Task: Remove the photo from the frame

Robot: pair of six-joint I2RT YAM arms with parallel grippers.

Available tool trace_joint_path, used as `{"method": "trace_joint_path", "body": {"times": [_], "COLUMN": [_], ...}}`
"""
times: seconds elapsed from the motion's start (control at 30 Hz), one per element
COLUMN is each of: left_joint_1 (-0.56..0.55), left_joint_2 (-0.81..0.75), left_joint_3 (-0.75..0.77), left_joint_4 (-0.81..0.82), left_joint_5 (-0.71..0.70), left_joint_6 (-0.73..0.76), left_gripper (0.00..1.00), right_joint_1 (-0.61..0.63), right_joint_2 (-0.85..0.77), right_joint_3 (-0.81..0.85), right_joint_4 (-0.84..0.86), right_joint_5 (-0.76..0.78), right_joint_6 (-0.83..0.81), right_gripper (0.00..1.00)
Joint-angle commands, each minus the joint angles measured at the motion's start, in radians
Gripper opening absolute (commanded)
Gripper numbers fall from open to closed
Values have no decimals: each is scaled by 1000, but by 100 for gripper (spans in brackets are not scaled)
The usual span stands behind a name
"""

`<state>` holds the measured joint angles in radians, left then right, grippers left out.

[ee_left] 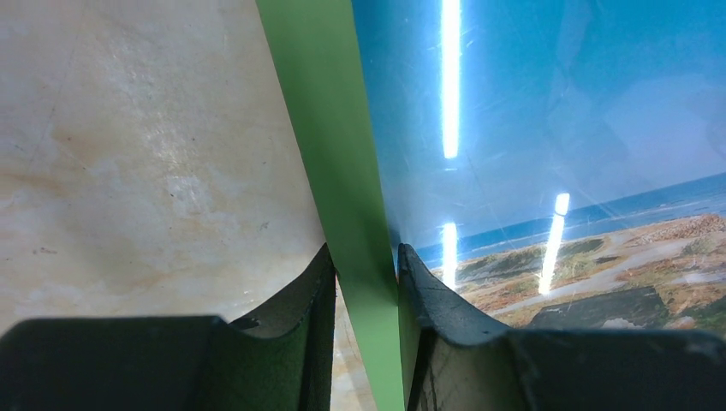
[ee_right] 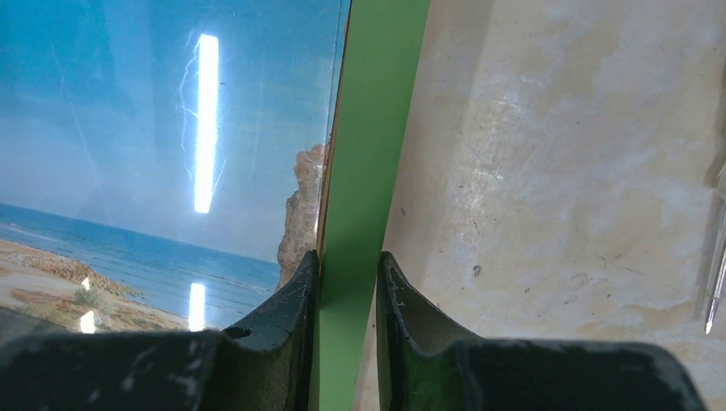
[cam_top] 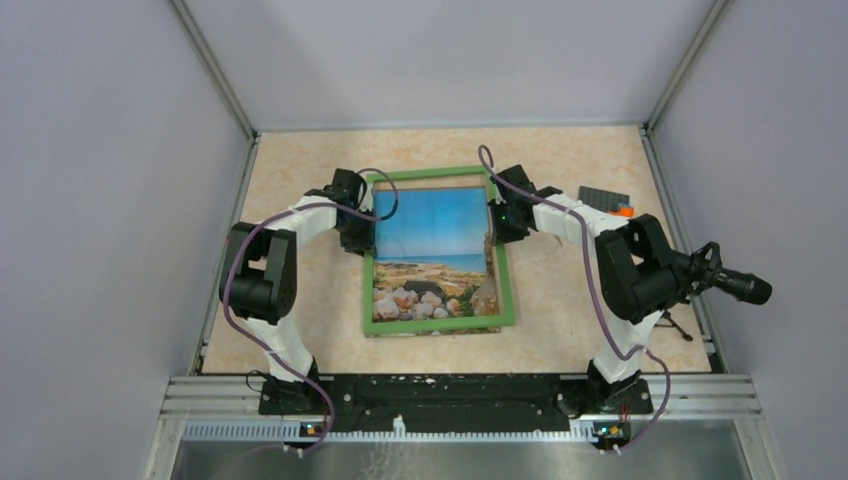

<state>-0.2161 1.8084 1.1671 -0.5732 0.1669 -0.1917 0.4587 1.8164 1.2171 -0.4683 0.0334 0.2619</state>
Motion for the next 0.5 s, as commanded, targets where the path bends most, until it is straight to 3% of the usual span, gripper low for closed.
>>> {"method": "trace_joint_path", "body": {"times": [0.0,0.2,0.27,0.33,0.37,0.47], "left_joint_1": [24,36,39,40,40,41], "left_joint_2": [38,88,105,109,99,17], "left_joint_3": [51,97,121,142,142,112], "left_joint_4": [45,62,62,58,65,102], "left_joint_5": [-65,-78,-78,-77,-78,-74], "left_joint_6": [58,65,70,88,104,177], "left_gripper": [11,11,16,30,41,66], "right_joint_1": [-24,-39,-41,-44,-43,-49], "right_joint_2": [19,56,70,82,87,94], "right_joint_3": [18,50,70,92,106,143], "right_joint_4": [34,49,49,49,42,-2], "right_joint_5": [26,32,14,-10,-21,-56], "right_joint_6": [-77,-86,-87,-95,-100,-95], "right_gripper": [0,0,0,0,4,27]}}
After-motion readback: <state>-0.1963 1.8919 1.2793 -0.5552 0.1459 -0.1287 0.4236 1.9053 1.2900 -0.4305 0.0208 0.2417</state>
